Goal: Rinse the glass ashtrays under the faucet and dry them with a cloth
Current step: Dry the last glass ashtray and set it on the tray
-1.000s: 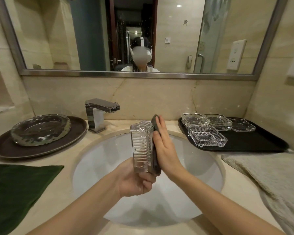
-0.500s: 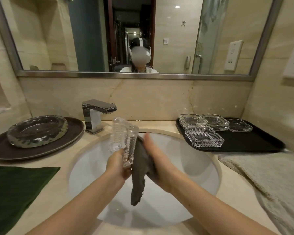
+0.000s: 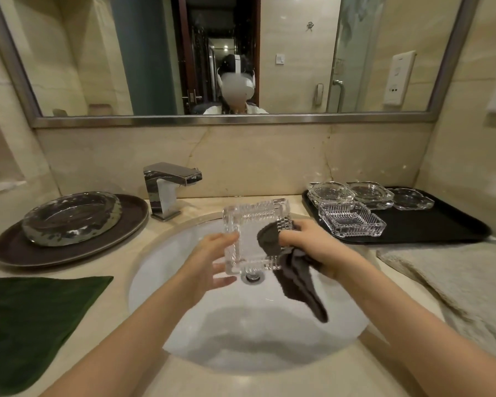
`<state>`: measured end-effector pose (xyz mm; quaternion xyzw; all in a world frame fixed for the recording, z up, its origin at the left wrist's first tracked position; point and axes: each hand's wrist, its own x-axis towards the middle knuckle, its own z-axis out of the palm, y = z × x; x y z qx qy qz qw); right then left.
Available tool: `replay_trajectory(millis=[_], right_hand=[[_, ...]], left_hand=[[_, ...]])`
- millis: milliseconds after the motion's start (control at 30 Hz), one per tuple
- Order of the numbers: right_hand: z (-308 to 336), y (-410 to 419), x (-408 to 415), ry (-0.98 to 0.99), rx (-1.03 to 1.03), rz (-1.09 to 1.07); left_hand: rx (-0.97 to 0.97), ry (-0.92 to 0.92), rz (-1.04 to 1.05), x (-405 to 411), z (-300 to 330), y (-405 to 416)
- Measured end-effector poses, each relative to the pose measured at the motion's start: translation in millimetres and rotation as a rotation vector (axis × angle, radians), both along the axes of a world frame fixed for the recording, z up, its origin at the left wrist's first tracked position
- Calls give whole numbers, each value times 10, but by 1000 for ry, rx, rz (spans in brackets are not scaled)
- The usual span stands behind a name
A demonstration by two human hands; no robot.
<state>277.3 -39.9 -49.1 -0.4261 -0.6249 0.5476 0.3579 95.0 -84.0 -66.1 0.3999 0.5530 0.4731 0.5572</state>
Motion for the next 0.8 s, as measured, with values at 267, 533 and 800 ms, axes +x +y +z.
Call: replay_trajectory(millis=[267,533,800], right_hand=[[9,11,112,-10,-76,111],[-70,-7,-60,605,-449,106],[-283,-152,-329,494,-258,-107]], left_hand=[[230,319,14,109,-99,23],[185,-3,302,166,-34,70],[187,-31,425,135,-142,88]])
